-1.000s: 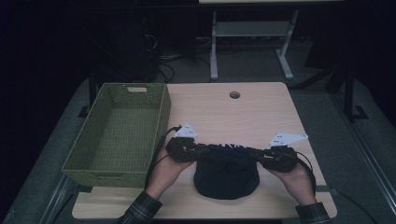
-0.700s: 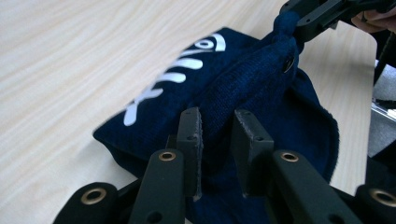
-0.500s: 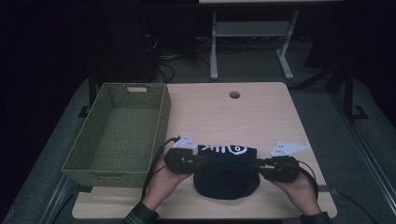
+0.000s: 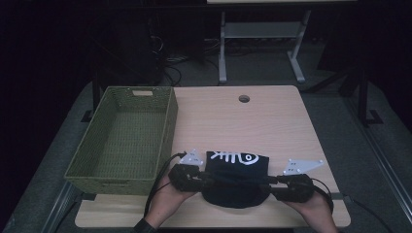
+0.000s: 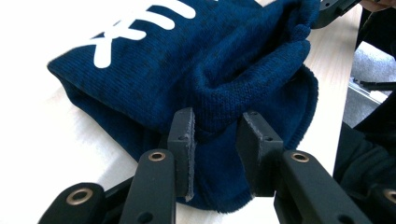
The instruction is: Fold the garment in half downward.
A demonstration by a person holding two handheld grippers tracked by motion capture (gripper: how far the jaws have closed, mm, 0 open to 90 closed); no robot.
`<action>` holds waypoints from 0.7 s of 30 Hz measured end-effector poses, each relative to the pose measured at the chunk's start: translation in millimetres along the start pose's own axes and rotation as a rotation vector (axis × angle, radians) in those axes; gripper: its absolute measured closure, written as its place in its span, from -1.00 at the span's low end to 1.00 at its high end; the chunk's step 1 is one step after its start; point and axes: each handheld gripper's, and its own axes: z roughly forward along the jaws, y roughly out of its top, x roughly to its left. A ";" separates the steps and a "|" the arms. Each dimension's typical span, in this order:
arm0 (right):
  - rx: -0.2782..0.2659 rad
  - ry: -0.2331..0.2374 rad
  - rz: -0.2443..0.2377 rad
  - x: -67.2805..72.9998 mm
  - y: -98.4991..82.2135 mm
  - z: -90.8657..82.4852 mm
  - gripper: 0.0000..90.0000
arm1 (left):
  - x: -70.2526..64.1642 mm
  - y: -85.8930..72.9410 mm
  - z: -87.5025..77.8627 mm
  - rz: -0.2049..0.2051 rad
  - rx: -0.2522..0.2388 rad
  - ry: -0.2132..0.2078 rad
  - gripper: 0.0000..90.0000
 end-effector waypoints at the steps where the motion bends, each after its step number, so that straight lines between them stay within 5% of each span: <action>1: -0.001 -0.001 0.005 0.9 -1.9 -0.5 0.36 | 0.4 -0.7 -0.3 0.008 0.004 0.001 0.49; 15: 0.019 -0.009 0.044 4.3 -21.0 -8.9 0.27 | -6.4 -13.9 -6.4 -0.009 0.029 -0.002 0.35; 21: 0.018 -0.048 0.046 -1.5 -21.0 -12.8 0.47 | -7.9 -14.0 -16.8 -0.010 0.012 0.012 0.46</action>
